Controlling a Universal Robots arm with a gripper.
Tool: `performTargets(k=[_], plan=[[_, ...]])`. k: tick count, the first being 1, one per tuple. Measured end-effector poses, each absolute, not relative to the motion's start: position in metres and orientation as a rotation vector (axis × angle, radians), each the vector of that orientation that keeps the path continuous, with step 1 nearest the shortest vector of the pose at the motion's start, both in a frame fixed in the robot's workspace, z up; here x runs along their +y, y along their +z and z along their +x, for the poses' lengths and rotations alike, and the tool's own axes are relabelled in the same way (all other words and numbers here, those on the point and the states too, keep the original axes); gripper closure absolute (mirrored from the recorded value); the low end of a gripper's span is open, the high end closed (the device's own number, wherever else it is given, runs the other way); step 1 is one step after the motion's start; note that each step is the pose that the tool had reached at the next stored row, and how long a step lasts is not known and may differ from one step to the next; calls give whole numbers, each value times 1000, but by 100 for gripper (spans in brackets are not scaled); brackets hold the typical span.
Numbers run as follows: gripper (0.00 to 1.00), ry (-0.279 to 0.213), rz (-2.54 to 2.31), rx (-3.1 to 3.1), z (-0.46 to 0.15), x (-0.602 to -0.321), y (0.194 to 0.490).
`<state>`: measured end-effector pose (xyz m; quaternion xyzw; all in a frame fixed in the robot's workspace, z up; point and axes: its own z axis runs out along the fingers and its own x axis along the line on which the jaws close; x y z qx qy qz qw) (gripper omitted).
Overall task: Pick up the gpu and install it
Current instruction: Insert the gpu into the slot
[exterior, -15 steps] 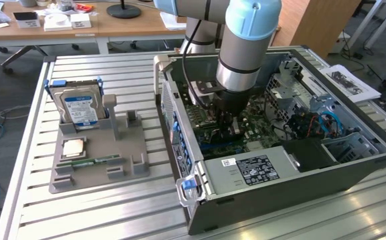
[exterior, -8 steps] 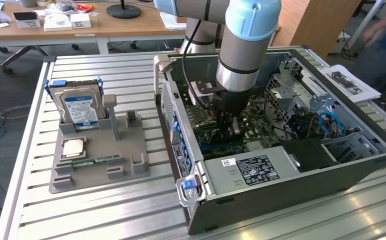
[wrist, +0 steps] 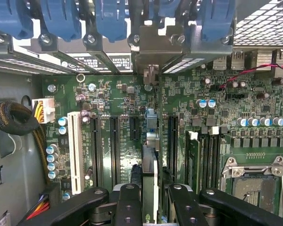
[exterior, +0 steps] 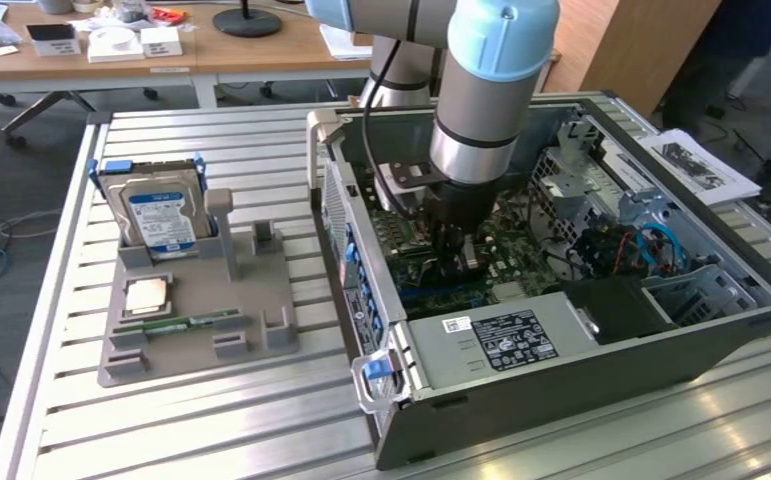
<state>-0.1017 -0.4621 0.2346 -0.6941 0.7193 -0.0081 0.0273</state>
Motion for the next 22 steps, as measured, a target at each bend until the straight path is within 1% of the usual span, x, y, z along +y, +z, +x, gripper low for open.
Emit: performTargets(k=[22], plan=[[73,-28,-2145,2223,-104,-462,234]])
